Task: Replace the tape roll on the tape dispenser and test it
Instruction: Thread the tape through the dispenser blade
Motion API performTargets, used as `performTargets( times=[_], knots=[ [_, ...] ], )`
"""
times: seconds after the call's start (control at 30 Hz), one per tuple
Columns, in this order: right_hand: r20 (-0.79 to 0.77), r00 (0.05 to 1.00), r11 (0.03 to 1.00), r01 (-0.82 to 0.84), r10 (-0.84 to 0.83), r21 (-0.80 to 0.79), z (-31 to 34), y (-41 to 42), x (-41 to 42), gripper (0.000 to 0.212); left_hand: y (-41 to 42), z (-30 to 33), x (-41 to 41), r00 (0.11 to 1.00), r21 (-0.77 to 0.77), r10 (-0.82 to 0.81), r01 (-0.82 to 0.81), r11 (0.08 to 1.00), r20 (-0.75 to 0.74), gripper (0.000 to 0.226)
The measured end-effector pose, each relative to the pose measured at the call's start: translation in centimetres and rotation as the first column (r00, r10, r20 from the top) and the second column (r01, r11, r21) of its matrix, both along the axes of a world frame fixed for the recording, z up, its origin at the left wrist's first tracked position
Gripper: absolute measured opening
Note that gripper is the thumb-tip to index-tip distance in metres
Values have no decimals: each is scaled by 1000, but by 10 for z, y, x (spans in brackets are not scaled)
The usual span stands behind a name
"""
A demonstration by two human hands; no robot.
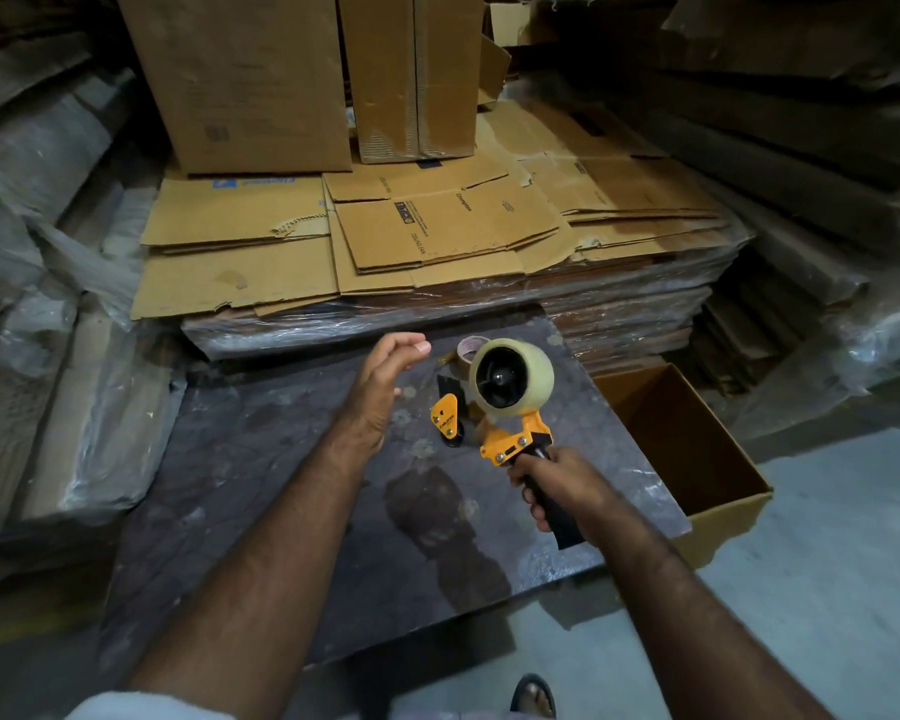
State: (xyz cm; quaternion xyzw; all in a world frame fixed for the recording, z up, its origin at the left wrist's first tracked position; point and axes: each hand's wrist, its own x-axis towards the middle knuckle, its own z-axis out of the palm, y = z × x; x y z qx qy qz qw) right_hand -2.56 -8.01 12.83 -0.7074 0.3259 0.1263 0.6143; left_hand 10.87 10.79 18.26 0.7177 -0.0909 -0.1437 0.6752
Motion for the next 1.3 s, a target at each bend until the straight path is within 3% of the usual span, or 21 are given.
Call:
performTargets(
  times=[0.13, 0.2, 0.3, 0.47, 0.57, 0.67, 0.8, 0.9, 1.07, 1.2, 1.3],
  knots=[
    [62, 997, 947, -32, 55, -321, -14, 5, 4, 18, 15, -16, -9, 999, 31, 14, -13, 999, -30, 41],
    [16, 988, 822, -119, 155, -557, -19, 8, 4, 27, 23, -21, -13, 999, 24, 26, -25, 999, -47, 40],
    [-52, 983, 579, -145, 174, -803, -22, 17, 3, 30, 36, -28, -18, 996, -4, 62, -63, 998, -60, 39],
    [-63, 978, 243, -111, 198, -964, -32, 24, 0, 21, 59, -39, -22, 990, -43, 110, -114, 993, -86, 47],
    [-67, 975, 125, -95, 213, -988, -38, 28, -6, 18, 67, -44, -27, 990, -56, 104, -110, 992, -94, 43],
    [-67, 979, 65, -80, 191, -995, -43, 34, -16, 24, 69, -49, -34, 991, -52, 71, -77, 996, -114, 48],
    [-68, 987, 39, -75, 144, -996, -48, 36, -26, 36, 63, -59, -45, 988, -26, 22, -26, 999, -152, 35],
    [-85, 987, 22, -89, 139, -996, -48, 33, -31, 39, 54, -66, -55, 981, 37, -20, 27, 999, -192, 44],
    [-119, 979, 31, -126, 165, -992, -43, 24, -36, 40, 41, -67, -59, 973, 115, -53, 81, 990, -223, 52],
    [-101, 974, 104, -124, 202, -987, -41, 7, -40, 47, 23, -57, -57, 979, 116, -59, 83, 990, -198, 34],
    [-111, 964, 105, -140, 241, -985, -35, -10, -39, 50, 8, -49, -56, 986, 121, -51, 71, 990, -159, 29]
  ],
)
